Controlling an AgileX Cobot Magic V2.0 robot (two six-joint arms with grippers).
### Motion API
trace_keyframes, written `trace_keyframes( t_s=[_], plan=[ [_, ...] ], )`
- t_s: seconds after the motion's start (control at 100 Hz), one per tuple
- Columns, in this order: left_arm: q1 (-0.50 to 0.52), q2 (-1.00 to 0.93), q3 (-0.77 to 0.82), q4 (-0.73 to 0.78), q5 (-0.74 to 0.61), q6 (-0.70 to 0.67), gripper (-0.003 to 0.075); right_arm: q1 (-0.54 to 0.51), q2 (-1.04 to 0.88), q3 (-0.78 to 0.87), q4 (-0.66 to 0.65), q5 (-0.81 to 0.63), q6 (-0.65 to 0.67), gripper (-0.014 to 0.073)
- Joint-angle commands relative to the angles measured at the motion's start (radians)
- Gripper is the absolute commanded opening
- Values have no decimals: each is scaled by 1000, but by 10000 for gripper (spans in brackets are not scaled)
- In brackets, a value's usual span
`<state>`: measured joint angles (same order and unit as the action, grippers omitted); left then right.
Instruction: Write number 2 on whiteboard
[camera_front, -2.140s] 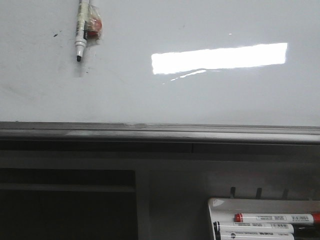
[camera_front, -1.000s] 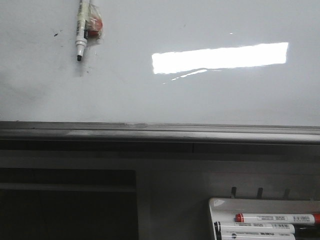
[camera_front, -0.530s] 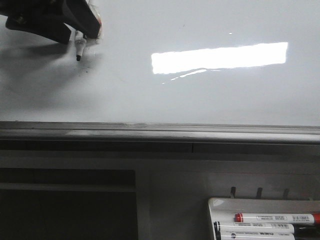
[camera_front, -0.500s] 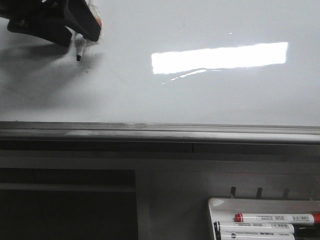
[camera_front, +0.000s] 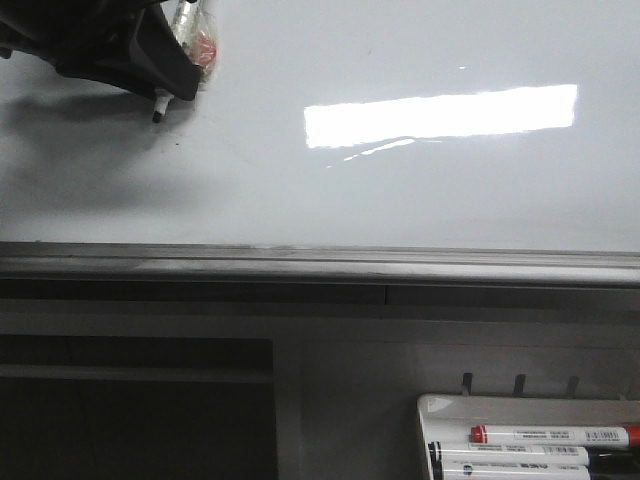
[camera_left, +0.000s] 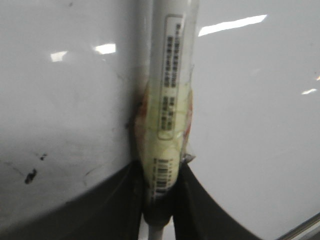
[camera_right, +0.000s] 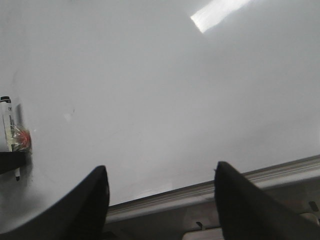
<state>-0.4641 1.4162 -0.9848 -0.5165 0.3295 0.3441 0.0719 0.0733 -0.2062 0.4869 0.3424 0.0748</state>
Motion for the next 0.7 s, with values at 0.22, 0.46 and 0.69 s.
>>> trace_keyframes(
  t_s=[0.22,0.46,0.69],
  plan=[
    [-46,-220,-25,7,-31,56,-20,-4,31,-223,6,-28,-55,410],
    [-149,-417,-25,10,135,511,-20,16,267,-568,76,173,-436,410],
    [-186,-434,-23,22,292,659,-20,43,618,-733,524,507,-987,410]
  ],
)
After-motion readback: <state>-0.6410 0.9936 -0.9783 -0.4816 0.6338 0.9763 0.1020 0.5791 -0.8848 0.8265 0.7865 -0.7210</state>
